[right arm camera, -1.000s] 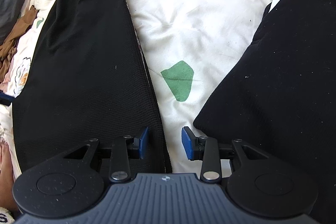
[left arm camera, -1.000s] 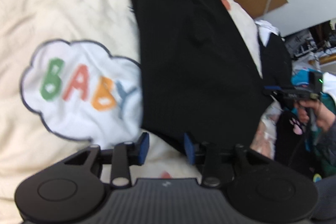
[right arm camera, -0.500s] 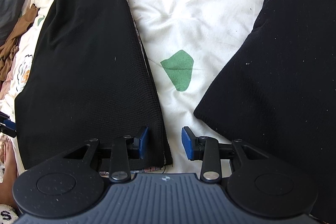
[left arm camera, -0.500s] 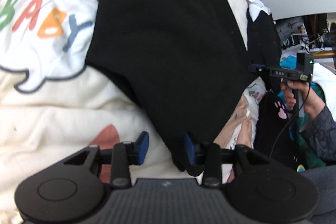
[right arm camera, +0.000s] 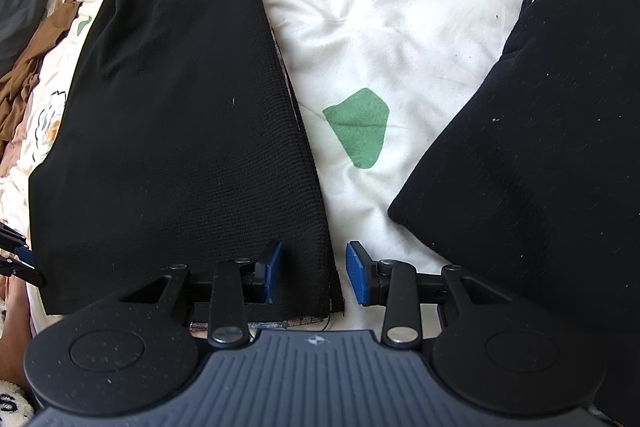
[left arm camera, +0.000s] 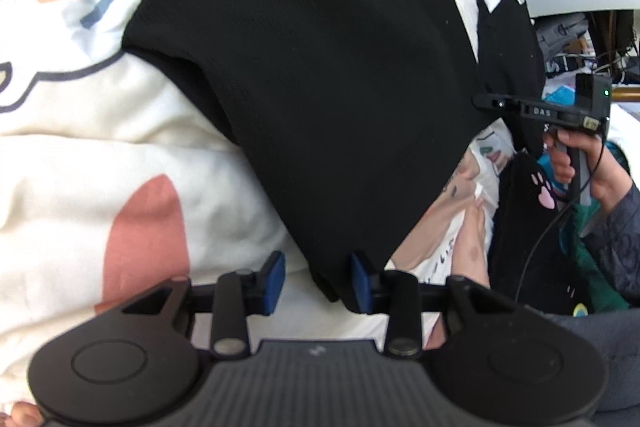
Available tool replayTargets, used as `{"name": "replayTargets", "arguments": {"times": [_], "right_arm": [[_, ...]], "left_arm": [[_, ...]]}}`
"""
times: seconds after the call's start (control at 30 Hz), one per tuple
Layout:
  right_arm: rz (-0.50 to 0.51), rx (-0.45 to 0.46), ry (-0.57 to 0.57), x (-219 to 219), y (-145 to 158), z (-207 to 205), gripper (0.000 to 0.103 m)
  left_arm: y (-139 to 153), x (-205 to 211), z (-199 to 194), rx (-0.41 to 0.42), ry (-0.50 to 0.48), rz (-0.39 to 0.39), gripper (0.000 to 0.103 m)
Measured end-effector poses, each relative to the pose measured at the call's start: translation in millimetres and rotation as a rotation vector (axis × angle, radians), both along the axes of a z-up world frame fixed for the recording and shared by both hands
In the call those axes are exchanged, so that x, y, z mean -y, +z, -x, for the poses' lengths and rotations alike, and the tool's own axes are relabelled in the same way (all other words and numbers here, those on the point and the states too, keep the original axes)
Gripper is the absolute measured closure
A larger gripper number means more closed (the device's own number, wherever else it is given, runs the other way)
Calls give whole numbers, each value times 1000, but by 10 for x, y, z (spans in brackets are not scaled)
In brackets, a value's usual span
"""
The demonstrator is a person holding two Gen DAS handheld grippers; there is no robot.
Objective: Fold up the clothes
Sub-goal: 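Move the left tool to the waistband end of the black trousers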
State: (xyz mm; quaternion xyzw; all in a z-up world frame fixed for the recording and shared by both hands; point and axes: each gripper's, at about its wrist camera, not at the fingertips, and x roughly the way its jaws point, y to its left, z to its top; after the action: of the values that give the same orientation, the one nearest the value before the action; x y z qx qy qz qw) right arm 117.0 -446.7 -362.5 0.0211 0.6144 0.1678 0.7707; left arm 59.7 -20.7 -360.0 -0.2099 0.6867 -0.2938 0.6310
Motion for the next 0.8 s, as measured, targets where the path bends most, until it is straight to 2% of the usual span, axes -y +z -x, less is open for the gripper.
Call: {"name": "replayTargets", "arguments": {"times": [0.17, 0.37, 0.57, 0.8], "right_arm": [[1, -5, 3, -29, -26, -6, 64], [2, -9, 8, -54, -51, -13, 64], [4, -12, 10, -83, -67, -24, 64], [10, -17, 21, -123, -72, -36, 64]], "left_arm": [[-26, 62, 27, -10, 0, 9, 65], [-63, 184, 87, -2, -29, -18, 65], [-68, 287, 142, 32, -62, -36, 65], [-87, 295, 149, 47, -23, -48, 66]]}}
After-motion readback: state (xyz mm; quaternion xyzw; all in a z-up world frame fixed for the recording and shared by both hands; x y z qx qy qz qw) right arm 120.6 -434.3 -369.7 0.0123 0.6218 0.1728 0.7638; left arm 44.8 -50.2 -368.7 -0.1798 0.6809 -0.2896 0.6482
